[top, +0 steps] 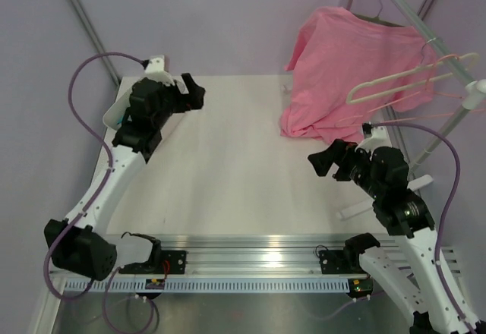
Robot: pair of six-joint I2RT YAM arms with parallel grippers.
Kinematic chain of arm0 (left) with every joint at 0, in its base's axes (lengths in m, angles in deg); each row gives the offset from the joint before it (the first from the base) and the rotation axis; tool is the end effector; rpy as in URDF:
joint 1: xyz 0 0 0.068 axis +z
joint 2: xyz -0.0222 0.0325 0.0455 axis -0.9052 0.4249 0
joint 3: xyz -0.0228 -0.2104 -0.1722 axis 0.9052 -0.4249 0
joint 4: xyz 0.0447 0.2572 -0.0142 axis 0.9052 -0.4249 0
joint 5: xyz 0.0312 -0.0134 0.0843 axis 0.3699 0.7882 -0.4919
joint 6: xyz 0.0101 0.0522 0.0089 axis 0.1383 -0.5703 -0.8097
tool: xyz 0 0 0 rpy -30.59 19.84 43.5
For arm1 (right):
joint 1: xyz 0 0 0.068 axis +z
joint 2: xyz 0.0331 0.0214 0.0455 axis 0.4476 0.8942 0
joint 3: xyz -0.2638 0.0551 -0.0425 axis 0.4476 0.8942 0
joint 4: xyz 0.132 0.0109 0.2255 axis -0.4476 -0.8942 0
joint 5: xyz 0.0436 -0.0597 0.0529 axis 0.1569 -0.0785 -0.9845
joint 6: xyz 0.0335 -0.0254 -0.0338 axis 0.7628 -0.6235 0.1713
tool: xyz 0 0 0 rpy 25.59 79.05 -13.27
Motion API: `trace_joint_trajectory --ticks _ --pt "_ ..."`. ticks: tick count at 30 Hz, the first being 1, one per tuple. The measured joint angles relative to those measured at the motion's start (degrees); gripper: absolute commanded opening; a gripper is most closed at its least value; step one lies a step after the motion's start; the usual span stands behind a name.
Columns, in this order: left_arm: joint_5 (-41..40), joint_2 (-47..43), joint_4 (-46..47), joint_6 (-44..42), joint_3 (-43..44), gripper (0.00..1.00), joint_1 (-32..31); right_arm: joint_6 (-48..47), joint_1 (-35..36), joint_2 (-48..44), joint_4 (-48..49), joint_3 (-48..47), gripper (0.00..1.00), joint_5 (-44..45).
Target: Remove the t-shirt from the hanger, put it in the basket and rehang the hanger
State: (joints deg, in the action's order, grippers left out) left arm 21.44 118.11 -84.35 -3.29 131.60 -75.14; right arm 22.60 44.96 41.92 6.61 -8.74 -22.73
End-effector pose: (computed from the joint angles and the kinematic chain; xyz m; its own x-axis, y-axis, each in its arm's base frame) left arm 0.3132 -0.0568 0.3965 -0.2228 -0.2791 -0.9341 0.1121 0.9445 -0.3089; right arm 0.1123 0.0440 0.3519 -0.4442 0.2935 -0.8465 -0.3127 0.8346 0.4535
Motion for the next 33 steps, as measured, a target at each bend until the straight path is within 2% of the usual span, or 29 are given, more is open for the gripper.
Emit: trace_joint_trajectory --ticks 7,12,15,18,25,33 --pt "-4.0 -24.4 -4.3 -0.1 -20.6 0.99 -21.0 0.3 0.0 8.8 -2.4 -3.3 0.99 6.2" --pt "-5.1 -35.7 -6.9 1.7 -30.0 0.99 -26.2 0.3 2.3 13.2 0.1 -7.2 0.99 5.9" --pt "-4.8 -37.7 -7.1 2.4 -33.1 0.99 -29.4 -1.1 11.2 15.0 1.9 -9.0 0.99 10.8" --pt "-4.9 -39.0 -8.0 2.6 -35.6 0.99 -32.7 -2.5 18.1 16.8 3.8 -9.5 0.99 12.1" --pt "-5.1 -41.8 -9.0 2.3 -36.4 0.99 -37.5 -3.0 18.7 12.8 7.8 -3.7 1.00 8.7" --pt "-5.5 -41.7 -9.0 1.8 -36.4 0.99 -37.8 -3.7 18.7 10.0 11.5 0.0 0.99 5.9"
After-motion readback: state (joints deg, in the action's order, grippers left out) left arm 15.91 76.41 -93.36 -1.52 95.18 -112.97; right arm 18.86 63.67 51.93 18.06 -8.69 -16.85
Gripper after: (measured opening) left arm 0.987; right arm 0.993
